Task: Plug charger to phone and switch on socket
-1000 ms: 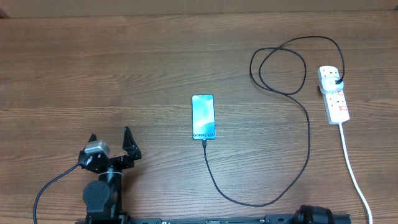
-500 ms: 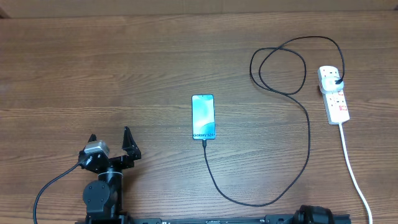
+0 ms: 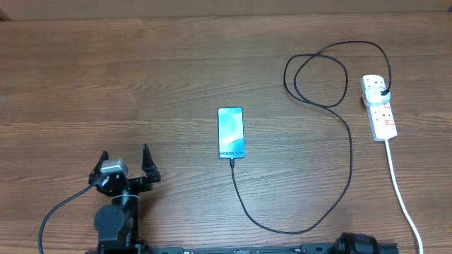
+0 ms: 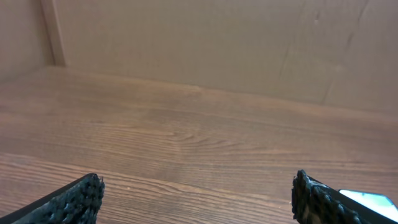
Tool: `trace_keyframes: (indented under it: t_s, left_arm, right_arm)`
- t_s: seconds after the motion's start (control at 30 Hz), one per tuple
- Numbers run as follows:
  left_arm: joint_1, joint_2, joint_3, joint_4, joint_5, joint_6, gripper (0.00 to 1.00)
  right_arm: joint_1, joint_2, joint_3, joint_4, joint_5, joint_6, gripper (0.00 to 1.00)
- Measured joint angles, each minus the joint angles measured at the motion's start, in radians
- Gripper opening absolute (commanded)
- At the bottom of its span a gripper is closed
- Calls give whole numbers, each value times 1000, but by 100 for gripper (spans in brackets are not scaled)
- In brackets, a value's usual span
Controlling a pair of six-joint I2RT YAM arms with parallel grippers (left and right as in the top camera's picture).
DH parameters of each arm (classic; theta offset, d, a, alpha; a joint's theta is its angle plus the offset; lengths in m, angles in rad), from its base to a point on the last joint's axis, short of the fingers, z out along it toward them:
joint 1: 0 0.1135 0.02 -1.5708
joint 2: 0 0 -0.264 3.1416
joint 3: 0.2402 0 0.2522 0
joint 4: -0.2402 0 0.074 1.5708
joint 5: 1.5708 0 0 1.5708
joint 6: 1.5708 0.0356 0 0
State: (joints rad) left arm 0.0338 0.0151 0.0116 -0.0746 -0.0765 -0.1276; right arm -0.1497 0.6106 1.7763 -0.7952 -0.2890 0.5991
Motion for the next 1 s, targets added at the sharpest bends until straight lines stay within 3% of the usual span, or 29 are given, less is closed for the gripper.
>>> trace_keyframes:
  t_s: [0.33,0.57,0.63,0.67,0.77,0.8,0.87,1.0]
  left_arm:
    - [0,0,0,0,7,46,100]
    - [0,0,0,0,13,53,100]
    - [0,0,0,0,13,53,100]
    - [0,0,0,0,13,54,99]
    - [0,0,0,0,13,54,100]
    - [0,0,0,0,13,54,100]
    - [0,0,0,0,13,54,100]
    - [0,0,0,0,13,54,100]
  right_arm:
    - [1,-13,-3,6,-31,0,4]
    - [1,-29,-3,42,-210,0,4]
    - [1,-29,-3,43,-235,0,20]
    - [1,-29,-3,43,-245,0,36]
    - [1,-29,-3,44,-259,-1,66]
    - [1,-29,-3,42,-255,6,90]
    - [1,-29,-3,41,-237,4,100]
    - [1,-29,-3,40,-165,3,100]
